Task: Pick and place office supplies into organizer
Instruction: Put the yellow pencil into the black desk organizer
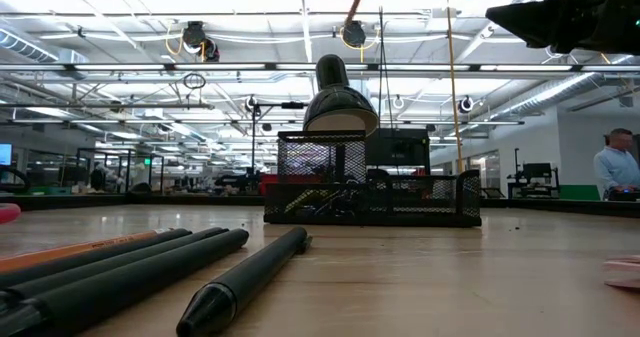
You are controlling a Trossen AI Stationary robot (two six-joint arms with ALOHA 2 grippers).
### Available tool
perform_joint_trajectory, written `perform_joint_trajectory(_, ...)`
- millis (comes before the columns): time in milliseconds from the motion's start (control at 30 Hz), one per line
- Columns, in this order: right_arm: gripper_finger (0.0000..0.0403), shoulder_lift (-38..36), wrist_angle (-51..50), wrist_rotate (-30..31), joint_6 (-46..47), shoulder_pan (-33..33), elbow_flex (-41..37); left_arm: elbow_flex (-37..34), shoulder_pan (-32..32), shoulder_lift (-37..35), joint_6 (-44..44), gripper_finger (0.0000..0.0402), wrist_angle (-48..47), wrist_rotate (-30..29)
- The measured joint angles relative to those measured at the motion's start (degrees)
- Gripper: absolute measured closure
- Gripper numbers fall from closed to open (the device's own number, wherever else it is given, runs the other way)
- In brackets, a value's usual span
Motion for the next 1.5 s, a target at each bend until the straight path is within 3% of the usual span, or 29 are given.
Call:
perform_joint_trajectory(300, 0.0394, 0.0, -0.02, 0.02, -0.07, -0.01, 0.01, -16.2, 5.07, 0.04, -6.34, 0.0391, 22.66, 4.6)
perform_joint_trajectory(667, 0.0394, 0.0, 0.08, 0.29, -1.08, -0.02, 0.02, -20.61, 8.24, 0.04, -10.3, 0.0381, 21.88, 4.58)
perform_joint_trajectory(833, 0.0394, 0.0, 0.85, 3.18, -1.27, -0.03, 0.01, -21.91, 8.29, 0.9, -10.56, 0.0396, 21.61, 4.48)
perform_joint_trajectory(1100, 0.0394, 0.02, 0.83, 4.39, -1.18, -0.02, 0.02, -23.71, 8.58, 4.75, -11.67, 0.0377, 23.81, 2.85)
perform_joint_trajectory(1500, 0.0394, 0.02, 0.44, 4.35, -1.07, -0.02, 0.02, -23.9, 10.52, 11.84, -15.64, 0.0388, 26.14, 2.85)
